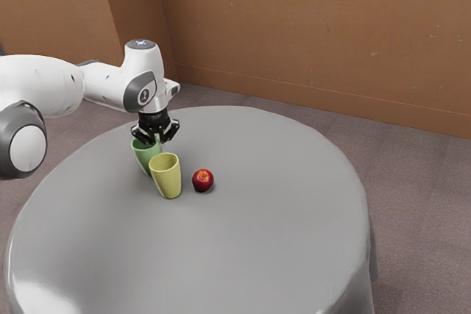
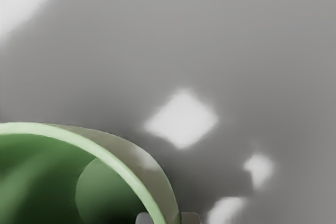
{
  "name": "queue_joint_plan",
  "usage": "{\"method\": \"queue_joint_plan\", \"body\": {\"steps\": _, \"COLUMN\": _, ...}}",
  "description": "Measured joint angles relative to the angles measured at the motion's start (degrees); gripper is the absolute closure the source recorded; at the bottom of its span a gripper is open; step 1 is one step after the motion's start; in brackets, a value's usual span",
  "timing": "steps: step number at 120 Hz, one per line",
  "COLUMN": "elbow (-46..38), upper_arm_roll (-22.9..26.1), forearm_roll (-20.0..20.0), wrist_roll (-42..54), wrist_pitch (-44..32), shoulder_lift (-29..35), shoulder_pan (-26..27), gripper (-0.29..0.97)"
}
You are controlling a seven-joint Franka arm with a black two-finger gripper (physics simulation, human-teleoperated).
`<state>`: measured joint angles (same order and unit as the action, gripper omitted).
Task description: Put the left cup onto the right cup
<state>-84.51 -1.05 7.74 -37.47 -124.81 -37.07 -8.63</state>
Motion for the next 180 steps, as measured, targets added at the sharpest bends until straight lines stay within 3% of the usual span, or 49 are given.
{"method": "queue_joint_plan", "body": {"steps": 45, "elbow": -0.3, "upper_arm_roll": -0.3, "forearm_roll": 0.4, "wrist_roll": 0.0, "wrist_pitch": -0.6, "shoulder_lift": 2.0, "shoulder_pan": 0.1, "gripper": 0.77}}
{"method": "queue_joint_plan", "body": {"steps": 92, "elbow": -0.5, "upper_arm_roll": -0.2, "forearm_roll": 2.2, "wrist_roll": 1.2, "wrist_pitch": 3.2, "shoulder_lift": 9.3, "shoulder_pan": 1.0, "gripper": 0.78}}
{"method": "queue_joint_plan", "body": {"steps": 135, "elbow": -0.9, "upper_arm_roll": 3.9, "forearm_roll": 2.6, "wrist_roll": 1.5, "wrist_pitch": 6.7, "shoulder_lift": 12.9, "shoulder_pan": 2.1, "gripper": 0.78}}
{"method": "queue_joint_plan", "body": {"steps": 180, "elbow": -8.2, "upper_arm_roll": 6.5, "forearm_roll": 2.3, "wrist_roll": -1.1, "wrist_pitch": 8.7, "shoulder_lift": 17.1, "shoulder_pan": 2.3, "gripper": 0.78}}
